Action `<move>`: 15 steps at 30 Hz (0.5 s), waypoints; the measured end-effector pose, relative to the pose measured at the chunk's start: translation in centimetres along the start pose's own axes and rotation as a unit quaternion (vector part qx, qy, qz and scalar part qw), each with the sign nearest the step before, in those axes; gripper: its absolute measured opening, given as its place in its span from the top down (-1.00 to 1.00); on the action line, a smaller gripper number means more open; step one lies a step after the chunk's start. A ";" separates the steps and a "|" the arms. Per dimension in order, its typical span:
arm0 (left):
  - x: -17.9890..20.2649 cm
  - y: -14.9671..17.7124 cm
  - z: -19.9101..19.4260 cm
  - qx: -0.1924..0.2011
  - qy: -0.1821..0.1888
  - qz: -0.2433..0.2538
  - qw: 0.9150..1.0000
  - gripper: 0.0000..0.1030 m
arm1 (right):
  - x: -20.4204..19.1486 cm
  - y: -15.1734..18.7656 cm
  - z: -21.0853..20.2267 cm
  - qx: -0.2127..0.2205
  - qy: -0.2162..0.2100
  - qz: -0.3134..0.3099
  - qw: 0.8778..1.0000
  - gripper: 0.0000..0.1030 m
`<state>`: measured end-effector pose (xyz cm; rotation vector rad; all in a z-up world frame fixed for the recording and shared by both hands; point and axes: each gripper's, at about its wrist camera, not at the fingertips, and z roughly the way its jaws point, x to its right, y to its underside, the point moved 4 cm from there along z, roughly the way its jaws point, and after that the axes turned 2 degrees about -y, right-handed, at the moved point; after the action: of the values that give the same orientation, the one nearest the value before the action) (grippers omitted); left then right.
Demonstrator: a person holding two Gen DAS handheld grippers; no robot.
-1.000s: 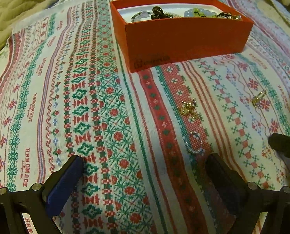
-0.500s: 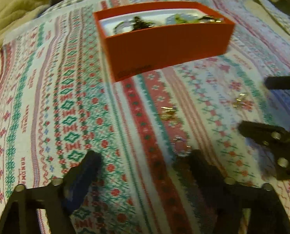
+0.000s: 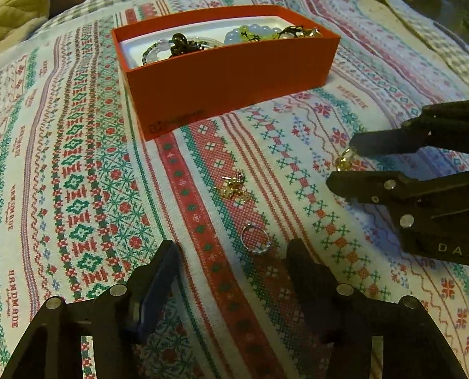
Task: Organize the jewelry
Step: 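Grasp the small silver ring with the left tool while the right tool grasps a gold charm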
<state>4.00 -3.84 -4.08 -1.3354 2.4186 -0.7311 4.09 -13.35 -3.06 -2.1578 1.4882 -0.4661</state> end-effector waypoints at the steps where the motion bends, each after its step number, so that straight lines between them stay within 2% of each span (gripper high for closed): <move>1: -0.1 0.0 0.0 0.000 0.001 0.000 1.000 -0.17 | -0.1 -0.1 0.0 -0.001 -0.002 -0.003 1.000 0.52; 2: -0.1 0.1 -0.1 0.001 0.003 0.000 1.000 -0.16 | -0.2 -0.1 0.1 -0.001 -0.002 -0.006 1.000 0.68; 3: -0.1 0.1 -0.1 0.001 0.005 0.000 1.000 -0.14 | -0.2 -0.2 0.1 -0.001 -0.001 -0.009 1.000 0.73; 7: 0.0 0.2 -0.4 0.003 0.015 0.000 1.000 0.02 | -0.1 -0.3 0.1 -0.003 0.002 -0.006 1.000 0.73; 9: 0.2 0.3 -0.4 0.003 0.023 0.003 1.000 0.16 | 0.0 -0.2 0.0 -0.004 0.003 -0.004 1.000 0.73; 15: 1.1 -0.1 -0.1 0.003 0.033 0.021 0.999 0.26 | 0.6 0.3 -0.3 -0.006 0.001 0.002 1.000 0.73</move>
<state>3.43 -4.73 -3.98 -1.2741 2.4858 -0.7817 3.91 -14.02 -2.98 -2.1631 1.5004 -0.4587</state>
